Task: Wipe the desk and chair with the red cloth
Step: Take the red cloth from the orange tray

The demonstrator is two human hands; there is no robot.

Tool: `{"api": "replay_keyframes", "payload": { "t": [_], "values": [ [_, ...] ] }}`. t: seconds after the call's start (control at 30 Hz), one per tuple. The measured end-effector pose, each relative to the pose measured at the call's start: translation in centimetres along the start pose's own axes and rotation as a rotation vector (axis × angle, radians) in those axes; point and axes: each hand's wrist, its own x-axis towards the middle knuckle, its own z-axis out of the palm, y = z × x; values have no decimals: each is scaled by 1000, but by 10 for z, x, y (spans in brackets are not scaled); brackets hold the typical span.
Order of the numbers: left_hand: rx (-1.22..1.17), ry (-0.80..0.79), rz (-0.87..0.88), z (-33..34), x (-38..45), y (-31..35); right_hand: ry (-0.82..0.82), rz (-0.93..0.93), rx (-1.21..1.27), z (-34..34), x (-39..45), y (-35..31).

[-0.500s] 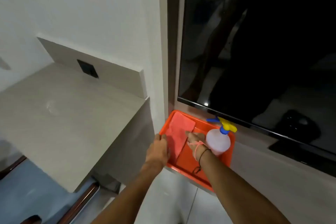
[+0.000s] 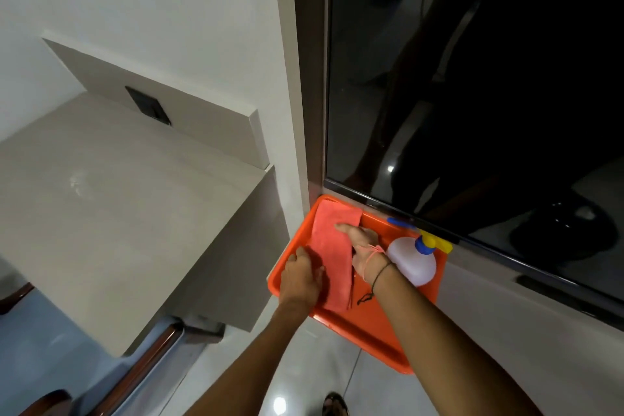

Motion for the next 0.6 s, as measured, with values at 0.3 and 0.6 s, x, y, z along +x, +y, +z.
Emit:
{"api": "replay_keyframes", "payload": {
  "t": [0.3, 0.6],
  "values": [
    [-667, -123, 44, -64, -16, -22, -369, 73, 329, 21, -51, -25],
    [-945, 79, 123, -188, -31, -117, -605, -158, 176, 186, -102, -27]
  ]
}}
